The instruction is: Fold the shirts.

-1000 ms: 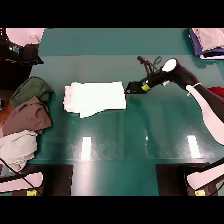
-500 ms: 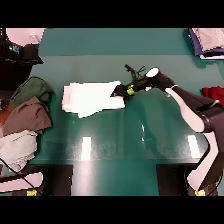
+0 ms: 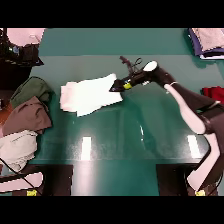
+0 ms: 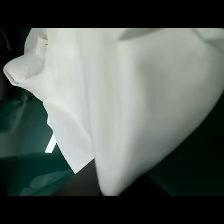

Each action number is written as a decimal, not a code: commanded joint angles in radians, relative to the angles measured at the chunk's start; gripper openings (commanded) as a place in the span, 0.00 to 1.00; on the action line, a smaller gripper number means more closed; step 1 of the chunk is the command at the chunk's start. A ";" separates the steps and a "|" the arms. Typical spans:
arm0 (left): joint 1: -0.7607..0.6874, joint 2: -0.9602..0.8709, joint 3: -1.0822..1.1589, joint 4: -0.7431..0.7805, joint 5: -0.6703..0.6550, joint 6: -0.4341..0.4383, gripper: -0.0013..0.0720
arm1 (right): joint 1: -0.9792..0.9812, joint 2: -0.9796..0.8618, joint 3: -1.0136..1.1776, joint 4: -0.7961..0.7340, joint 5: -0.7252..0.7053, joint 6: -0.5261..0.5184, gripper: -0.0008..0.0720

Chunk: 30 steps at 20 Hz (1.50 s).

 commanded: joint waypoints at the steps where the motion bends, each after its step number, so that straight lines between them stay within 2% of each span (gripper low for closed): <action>1: -0.001 0.001 0.000 0.000 -0.009 -0.001 0.05 | -0.131 0.183 -0.144 -0.081 -0.001 0.005 0.03; 5: -0.001 0.001 0.000 -0.032 -0.010 -0.009 0.05 | -0.401 0.384 -0.328 -0.180 -0.002 0.024 0.03; 8: -0.005 0.001 0.000 -0.092 -0.008 -0.011 0.05 | -0.635 0.496 -0.422 -0.190 -0.076 0.024 0.03; 14: -0.134 -0.006 0.000 -0.090 0.033 -0.010 0.05 | -1.013 0.521 -0.369 -0.188 -0.126 0.022 0.03; 18: -0.207 -0.030 -0.002 -0.090 0.076 -0.010 0.05 | -1.093 0.453 -0.245 -0.189 -0.072 0.022 0.03; 22: -0.213 -0.051 -0.002 -0.089 0.063 -0.010 0.05 | -1.098 0.447 -0.116 -0.197 -0.049 0.023 0.03; 24: -0.213 -0.052 -0.002 -0.090 0.063 -0.010 0.05 | -1.098 0.466 -0.051 -0.251 -0.029 0.025 0.03; 28: -0.213 -0.052 -0.002 -0.090 0.062 -0.008 0.05 | -1.104 0.513 0.027 -0.437 0.011 0.111 0.03; 30: -0.213 -0.052 -0.002 -0.090 0.061 -0.007 0.05 | -1.126 0.535 0.028 -0.452 0.045 0.117 0.03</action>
